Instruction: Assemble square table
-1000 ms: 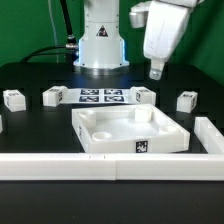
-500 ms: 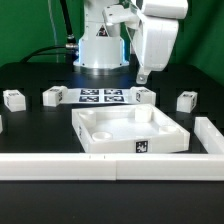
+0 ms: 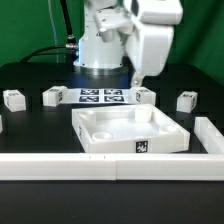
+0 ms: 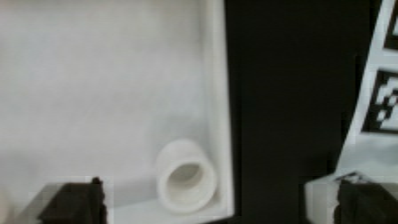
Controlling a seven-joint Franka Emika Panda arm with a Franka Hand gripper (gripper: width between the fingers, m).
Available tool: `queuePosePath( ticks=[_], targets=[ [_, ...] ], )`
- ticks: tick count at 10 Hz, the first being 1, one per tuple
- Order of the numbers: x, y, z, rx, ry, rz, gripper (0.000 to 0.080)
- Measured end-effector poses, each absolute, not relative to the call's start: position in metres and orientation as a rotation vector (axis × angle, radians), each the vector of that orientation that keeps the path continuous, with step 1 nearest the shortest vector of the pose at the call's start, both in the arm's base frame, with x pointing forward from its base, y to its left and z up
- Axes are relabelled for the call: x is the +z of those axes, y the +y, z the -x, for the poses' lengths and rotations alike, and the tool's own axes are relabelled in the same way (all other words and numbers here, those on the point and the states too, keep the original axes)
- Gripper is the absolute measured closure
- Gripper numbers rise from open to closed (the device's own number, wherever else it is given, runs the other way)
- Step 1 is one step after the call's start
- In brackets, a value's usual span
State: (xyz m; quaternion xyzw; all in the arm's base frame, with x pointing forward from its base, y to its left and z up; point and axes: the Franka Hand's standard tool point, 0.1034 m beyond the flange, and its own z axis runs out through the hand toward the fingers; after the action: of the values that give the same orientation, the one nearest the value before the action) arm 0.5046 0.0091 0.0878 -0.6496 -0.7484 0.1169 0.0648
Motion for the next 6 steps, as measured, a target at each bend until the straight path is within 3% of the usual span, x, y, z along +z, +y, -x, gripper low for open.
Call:
queuePosePath(
  ticks=[3,6],
  targets=[
    [0.072,-0.001,-0.498,0.484,-2.096,1.872,0.0149],
    [0.075,-0.019,-0.508,0.272,-2.054,2.027,0.0149]
  ],
)
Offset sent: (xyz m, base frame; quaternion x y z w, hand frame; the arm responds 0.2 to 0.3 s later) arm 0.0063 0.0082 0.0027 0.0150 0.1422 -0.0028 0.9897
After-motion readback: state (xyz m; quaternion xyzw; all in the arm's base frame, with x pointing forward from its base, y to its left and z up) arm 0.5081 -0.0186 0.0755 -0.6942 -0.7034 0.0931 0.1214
